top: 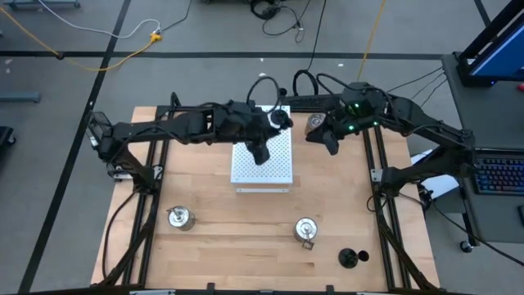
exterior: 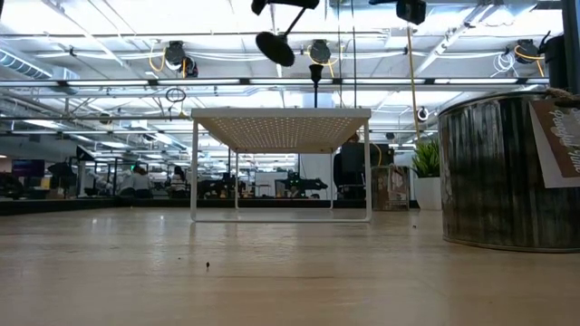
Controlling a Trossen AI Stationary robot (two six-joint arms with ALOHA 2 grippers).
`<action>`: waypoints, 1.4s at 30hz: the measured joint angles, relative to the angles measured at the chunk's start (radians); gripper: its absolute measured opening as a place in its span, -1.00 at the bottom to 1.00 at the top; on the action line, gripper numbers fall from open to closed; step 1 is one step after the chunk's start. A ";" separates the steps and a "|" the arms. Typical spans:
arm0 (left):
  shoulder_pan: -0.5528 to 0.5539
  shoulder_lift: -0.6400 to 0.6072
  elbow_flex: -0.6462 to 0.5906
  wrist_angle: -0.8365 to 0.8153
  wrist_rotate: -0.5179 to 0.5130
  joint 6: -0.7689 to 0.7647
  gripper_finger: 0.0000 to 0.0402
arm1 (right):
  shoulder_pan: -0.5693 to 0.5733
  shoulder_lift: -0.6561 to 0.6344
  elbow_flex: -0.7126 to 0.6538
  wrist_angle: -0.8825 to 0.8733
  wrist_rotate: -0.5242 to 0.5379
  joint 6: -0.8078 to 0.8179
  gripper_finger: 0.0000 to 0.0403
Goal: Pick & Place candle stick holders
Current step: Put the top black candle holder on the shelf aligned with the other black candle holder
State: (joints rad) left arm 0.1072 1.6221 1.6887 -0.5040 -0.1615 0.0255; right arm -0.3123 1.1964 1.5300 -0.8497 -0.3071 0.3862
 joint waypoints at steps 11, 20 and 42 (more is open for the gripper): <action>0.066 -0.003 -0.079 0.278 0.096 -0.001 -0.94 | 0.095 -0.167 -0.160 0.081 0.154 -0.036 -0.62; 0.111 -0.001 -0.328 0.750 0.102 -0.139 -0.94 | 0.106 -0.394 -0.376 0.226 0.151 -0.069 -0.64; 0.153 0.077 -0.523 1.082 -0.026 -0.138 -0.94 | 0.105 -0.745 -0.782 0.482 0.154 -0.353 -0.64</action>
State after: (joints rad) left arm 0.2599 1.6988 1.1660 0.5784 -0.1875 -0.1124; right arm -0.2073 0.4515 0.7480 -0.3675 -0.1535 0.0329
